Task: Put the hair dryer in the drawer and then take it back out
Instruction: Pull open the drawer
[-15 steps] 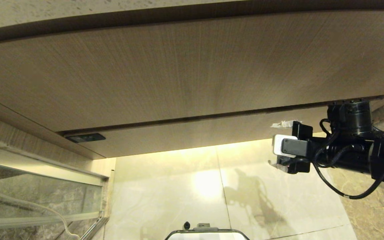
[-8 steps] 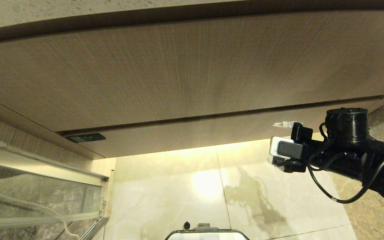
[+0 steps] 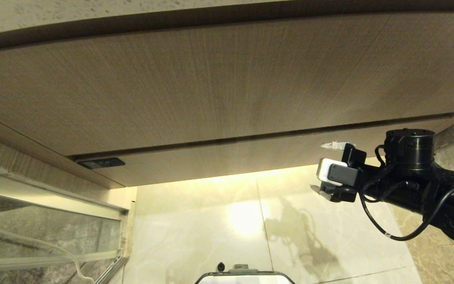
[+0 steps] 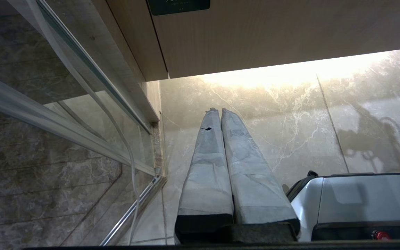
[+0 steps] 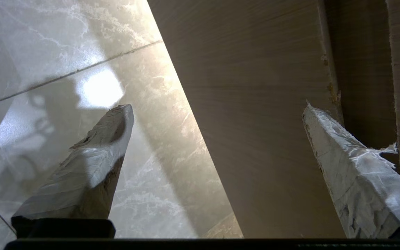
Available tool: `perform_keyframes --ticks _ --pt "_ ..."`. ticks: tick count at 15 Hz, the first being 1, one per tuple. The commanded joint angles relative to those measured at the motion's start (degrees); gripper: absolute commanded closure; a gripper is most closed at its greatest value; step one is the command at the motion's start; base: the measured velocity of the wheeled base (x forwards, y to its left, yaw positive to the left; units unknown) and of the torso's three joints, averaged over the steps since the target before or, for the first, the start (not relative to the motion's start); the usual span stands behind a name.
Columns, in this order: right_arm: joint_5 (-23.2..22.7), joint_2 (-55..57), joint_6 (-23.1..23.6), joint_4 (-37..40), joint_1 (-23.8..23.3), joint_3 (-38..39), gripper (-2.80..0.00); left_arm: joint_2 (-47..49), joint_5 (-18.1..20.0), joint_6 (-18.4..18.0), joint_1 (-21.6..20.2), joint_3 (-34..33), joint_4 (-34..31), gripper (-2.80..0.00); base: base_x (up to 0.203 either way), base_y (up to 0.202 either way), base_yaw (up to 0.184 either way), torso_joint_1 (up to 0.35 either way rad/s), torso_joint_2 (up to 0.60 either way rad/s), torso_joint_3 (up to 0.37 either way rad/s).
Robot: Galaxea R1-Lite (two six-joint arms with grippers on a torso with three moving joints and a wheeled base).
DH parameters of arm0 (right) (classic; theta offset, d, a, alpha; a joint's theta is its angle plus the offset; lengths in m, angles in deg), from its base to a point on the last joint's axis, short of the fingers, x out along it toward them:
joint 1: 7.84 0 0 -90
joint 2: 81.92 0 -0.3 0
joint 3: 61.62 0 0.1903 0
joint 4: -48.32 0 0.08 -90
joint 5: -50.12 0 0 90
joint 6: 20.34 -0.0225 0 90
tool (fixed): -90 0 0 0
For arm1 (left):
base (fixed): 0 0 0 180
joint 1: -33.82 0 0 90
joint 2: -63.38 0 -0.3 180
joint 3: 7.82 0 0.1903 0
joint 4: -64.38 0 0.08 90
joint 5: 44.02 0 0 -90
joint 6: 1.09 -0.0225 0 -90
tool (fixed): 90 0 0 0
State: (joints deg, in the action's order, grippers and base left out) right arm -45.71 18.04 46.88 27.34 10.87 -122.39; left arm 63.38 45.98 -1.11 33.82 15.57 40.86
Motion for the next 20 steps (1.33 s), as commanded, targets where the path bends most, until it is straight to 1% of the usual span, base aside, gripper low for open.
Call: perform_keyframes --ticks 1,3,4,7,13,17,20 --pt "-0.8 0.1 0.4 -0.8 -0.2 0.2 -2.80 0.0 0.0 0.0 0.0 0.0 0.0 0.00 0.000 0.000 0.000 0.000 0.00 0.000" --pt "-10.1 0.4 0.9 -2.9 -1.6 0.6 -2.80 -0.1 0.0 0.0 0.0 0.0 0.0 0.00 0.000 0.000 0.000 0.000 0.00 0.000" --pt "-11.9 0.7 1.6 -3.4 -2.2 0.7 -2.80 -0.1 0.0 0.0 0.0 0.0 0.0 0.00 0.000 0.000 0.000 0.000 0.00 0.000" --pt "-12.4 1.7 2.8 -4.8 -2.4 0.4 -2.80 -0.1 0.0 0.0 0.0 0.0 0.0 0.00 0.000 0.000 0.000 0.000 0.00 0.000" --pt "-11.8 4.7 3.1 -7.4 -2.7 -2.2 -2.80 0.0 0.0 0.0 0.0 0.0 -0.1 0.00 0.000 0.000 0.000 0.000 0.00 0.000" --pt "-11.7 4.9 3.1 -7.7 -2.8 -2.4 -2.80 0.0 0.0 0.0 0.0 0.0 -0.1 0.00 0.000 0.000 0.000 0.000 0.00 0.000" --pt "-11.7 8.8 3.0 -10.2 -3.2 -5.9 -2.80 0.0 0.0 0.0 0.0 0.0 -0.1 0.00 0.000 0.000 0.000 0.000 0.00 0.000"
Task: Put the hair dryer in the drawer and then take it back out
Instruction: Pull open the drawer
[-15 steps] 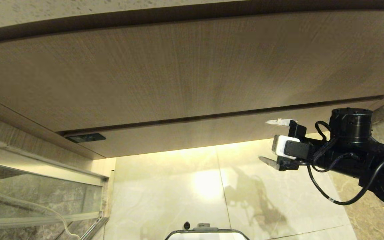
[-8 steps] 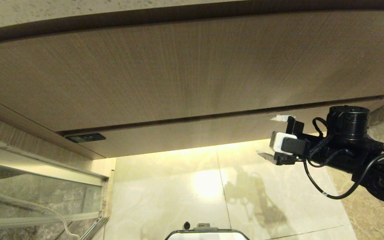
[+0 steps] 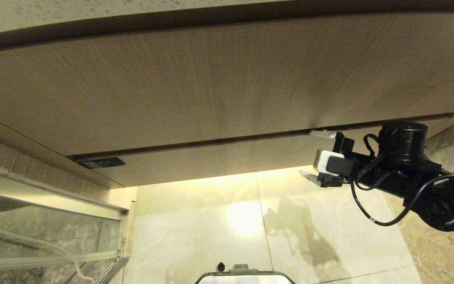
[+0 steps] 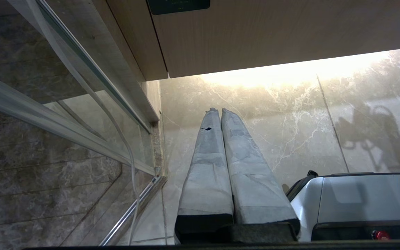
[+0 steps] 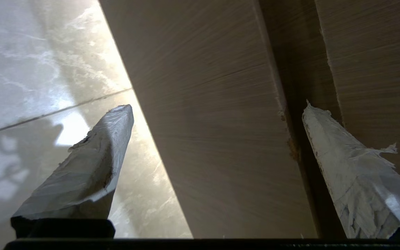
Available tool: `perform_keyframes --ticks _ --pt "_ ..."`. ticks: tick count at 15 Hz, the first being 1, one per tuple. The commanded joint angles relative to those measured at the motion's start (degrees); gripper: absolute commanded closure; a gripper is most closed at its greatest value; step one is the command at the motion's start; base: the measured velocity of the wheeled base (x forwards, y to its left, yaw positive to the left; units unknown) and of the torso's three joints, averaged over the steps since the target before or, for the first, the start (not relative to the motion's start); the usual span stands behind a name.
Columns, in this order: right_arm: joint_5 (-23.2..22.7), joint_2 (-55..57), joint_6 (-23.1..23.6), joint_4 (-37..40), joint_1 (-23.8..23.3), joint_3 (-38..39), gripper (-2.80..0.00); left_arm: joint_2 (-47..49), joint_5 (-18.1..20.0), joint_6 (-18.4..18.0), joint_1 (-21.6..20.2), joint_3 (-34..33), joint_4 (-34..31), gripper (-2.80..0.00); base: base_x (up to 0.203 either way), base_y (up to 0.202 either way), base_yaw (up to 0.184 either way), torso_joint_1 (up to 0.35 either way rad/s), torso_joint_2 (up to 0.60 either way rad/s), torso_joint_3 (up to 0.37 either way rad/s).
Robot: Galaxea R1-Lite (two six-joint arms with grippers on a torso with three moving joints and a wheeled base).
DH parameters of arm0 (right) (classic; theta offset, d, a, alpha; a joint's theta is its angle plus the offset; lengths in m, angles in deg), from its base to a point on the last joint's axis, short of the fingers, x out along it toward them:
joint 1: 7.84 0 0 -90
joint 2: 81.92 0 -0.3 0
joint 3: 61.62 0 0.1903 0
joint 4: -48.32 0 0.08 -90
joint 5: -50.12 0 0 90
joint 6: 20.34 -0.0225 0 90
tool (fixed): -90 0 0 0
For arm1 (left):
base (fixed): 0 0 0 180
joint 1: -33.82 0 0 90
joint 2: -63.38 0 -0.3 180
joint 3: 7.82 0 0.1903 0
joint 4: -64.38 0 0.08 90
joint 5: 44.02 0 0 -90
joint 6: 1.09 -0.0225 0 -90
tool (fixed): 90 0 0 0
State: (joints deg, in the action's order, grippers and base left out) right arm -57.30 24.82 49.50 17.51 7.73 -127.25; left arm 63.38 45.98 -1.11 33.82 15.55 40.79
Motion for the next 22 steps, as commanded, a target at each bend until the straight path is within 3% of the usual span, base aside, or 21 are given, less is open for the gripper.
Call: perform_keyframes --ticks 1,11,14,17,21,22 --pt "-0.2 2.2 0.4 -0.6 -0.2 -1.3 -2.80 0.0 0.0 0.0 0.0 0.0 0.0 0.00 0.000 0.000 0.000 0.000 0.00 0.000" --pt "0.3 8.3 0.1 -8.2 -0.9 -4.8 -2.80 -0.1 0.0 0.0 0.0 0.0 0.1 0.00 0.000 0.000 0.000 0.000 0.00 0.000" --pt "2.5 8.2 0.4 -2.9 -1.2 -4.5 -2.80 -0.1 0.0 0.0 0.0 0.1 0.1 0.00 0.000 0.000 0.000 0.000 0.00 0.000" --pt "6.5 5.5 -0.1 10.6 -1.6 -4.9 -2.80 -0.1 0.0 0.0 0.0 0.0 0.1 0.00 0.000 0.000 0.000 0.000 0.00 0.000" --pt "7.0 5.2 -0.2 11.3 -1.7 -4.8 -2.80 -0.1 0.0 0.0 0.0 0.0 0.0 0.00 0.000 0.000 0.000 0.000 0.00 0.000" --pt "7.0 3.8 -0.2 14.4 -2.3 -3.6 -2.80 -0.1 0.0 0.0 0.0 0.0 0.0 0.00 0.000 0.000 0.000 0.000 0.00 0.000"
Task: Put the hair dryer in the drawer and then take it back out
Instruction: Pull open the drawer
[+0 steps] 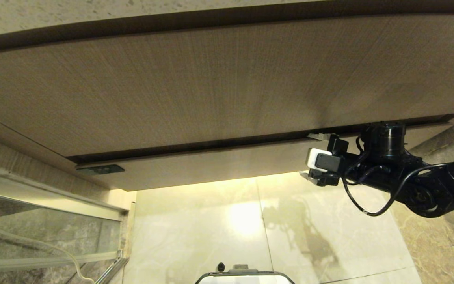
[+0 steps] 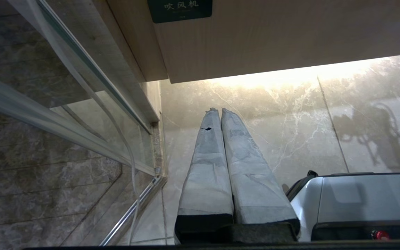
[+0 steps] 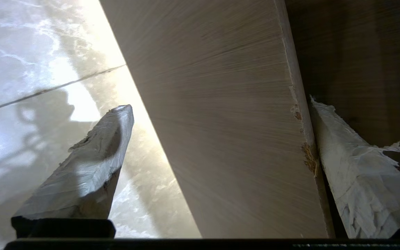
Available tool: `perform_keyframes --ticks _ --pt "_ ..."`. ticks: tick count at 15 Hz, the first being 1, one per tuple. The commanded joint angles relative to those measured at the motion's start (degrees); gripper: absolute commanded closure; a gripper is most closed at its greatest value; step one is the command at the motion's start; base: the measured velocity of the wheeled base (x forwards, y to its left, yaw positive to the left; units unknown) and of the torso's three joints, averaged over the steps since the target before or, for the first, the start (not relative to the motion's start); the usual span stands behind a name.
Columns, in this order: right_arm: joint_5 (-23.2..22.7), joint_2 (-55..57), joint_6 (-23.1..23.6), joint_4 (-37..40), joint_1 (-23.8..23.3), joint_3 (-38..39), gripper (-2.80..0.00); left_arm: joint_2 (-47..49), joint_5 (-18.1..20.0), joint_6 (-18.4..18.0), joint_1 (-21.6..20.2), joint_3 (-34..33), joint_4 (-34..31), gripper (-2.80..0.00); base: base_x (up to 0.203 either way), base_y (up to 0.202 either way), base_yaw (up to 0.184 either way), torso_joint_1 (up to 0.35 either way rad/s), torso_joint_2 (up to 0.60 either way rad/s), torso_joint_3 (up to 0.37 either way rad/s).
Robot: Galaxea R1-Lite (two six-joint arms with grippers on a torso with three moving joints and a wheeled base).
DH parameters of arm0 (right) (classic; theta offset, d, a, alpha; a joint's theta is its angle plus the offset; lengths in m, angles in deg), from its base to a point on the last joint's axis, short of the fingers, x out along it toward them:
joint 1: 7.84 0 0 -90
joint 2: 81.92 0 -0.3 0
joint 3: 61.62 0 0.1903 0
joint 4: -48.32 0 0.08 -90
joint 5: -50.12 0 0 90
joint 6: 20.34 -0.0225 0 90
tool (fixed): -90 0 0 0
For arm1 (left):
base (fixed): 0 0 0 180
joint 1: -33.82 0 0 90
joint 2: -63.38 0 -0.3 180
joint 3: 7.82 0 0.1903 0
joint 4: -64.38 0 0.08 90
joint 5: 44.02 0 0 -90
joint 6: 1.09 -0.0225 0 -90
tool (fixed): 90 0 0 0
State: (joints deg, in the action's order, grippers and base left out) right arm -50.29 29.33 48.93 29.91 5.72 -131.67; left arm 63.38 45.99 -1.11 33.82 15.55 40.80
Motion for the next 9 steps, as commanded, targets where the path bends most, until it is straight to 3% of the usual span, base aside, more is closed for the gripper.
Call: perform_keyframes --ticks 1,3,9 --pt "0.2 -3.3 0.2 6.7 -1.1 2.1 -2.80 -0.1 0.0 0.0 0.0 0.0 0.0 0.00 0.000 0.000 0.000 0.000 0.00 0.000" --pt "0.6 -4.5 0.1 10.5 -2.1 2.5 -2.80 -0.1 0.0 0.0 0.0 0.0 0.0 0.00 0.000 0.000 0.000 0.000 0.00 0.000" --pt "0.6 -6.0 -0.4 12.4 -2.7 2.9 -2.80 0.0 0.0 0.0 0.0 0.1 0.0 0.00 0.000 0.000 0.000 0.000 0.00 0.000"
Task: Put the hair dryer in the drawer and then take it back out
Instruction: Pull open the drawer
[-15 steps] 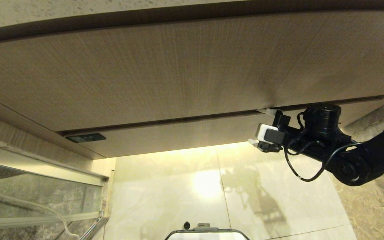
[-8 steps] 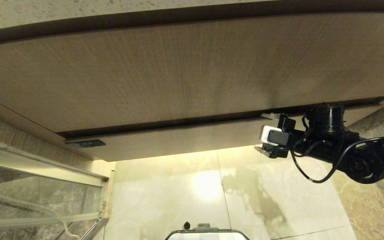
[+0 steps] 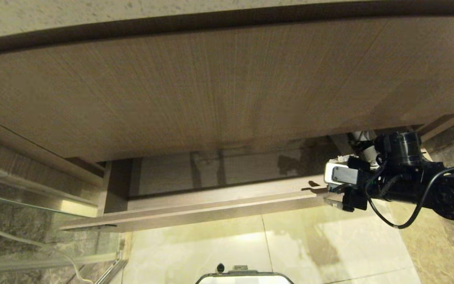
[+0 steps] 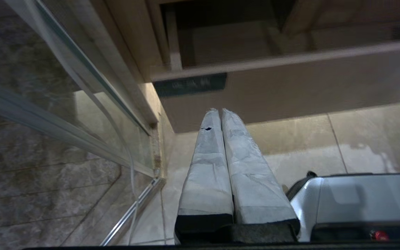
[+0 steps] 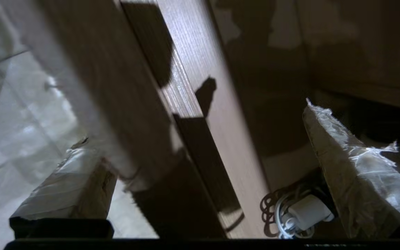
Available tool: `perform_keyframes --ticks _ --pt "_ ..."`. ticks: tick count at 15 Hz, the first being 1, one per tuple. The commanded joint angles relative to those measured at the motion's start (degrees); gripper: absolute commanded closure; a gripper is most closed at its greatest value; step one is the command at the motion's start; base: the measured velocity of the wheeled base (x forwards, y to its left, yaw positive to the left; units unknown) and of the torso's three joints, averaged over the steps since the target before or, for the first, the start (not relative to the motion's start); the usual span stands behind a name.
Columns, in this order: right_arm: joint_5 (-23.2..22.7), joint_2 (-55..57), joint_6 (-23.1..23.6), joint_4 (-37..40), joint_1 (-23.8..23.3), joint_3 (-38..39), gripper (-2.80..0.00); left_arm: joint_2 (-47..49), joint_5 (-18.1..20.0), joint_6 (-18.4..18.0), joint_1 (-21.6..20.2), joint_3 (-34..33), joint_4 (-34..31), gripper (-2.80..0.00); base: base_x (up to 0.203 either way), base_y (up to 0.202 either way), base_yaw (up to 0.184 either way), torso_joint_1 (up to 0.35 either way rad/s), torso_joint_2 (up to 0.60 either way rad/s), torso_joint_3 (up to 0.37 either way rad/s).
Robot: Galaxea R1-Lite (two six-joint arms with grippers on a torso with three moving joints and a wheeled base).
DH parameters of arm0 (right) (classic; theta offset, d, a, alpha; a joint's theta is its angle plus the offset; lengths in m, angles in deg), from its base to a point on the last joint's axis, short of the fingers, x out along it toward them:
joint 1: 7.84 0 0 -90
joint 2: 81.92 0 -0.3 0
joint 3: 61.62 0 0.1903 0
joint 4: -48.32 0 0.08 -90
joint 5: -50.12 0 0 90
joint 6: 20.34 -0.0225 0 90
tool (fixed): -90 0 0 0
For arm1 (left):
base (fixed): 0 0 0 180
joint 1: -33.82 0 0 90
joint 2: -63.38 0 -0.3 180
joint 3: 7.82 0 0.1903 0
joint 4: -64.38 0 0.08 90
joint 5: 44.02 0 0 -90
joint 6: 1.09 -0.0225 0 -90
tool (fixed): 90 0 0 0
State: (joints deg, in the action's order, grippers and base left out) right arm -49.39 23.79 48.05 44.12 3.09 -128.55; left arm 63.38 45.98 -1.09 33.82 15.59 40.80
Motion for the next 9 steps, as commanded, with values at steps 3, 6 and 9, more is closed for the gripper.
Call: perform_keyframes --ticks 3,6,9 --pt "-0.4 -2.3 0.5 -0.7 -0.2 0.4 -2.80 -0.1 0.0 0.0 0.0 0.0 0.0 0.00 0.000 0.000 0.000 0.000 0.00 0.000" --pt "-0.5 -6.9 0.5 1.4 -0.5 1.7 -2.80 -0.1 0.0 0.0 0.0 0.0 0.0 0.00 0.000 0.000 0.000 0.000 0.00 0.000" --pt "-0.5 -13.0 0.6 4.3 -0.5 3.9 -2.80 -0.1 0.0 0.0 0.0 0.0 0.0 0.00 0.000 0.000 0.000 0.000 0.00 0.000"
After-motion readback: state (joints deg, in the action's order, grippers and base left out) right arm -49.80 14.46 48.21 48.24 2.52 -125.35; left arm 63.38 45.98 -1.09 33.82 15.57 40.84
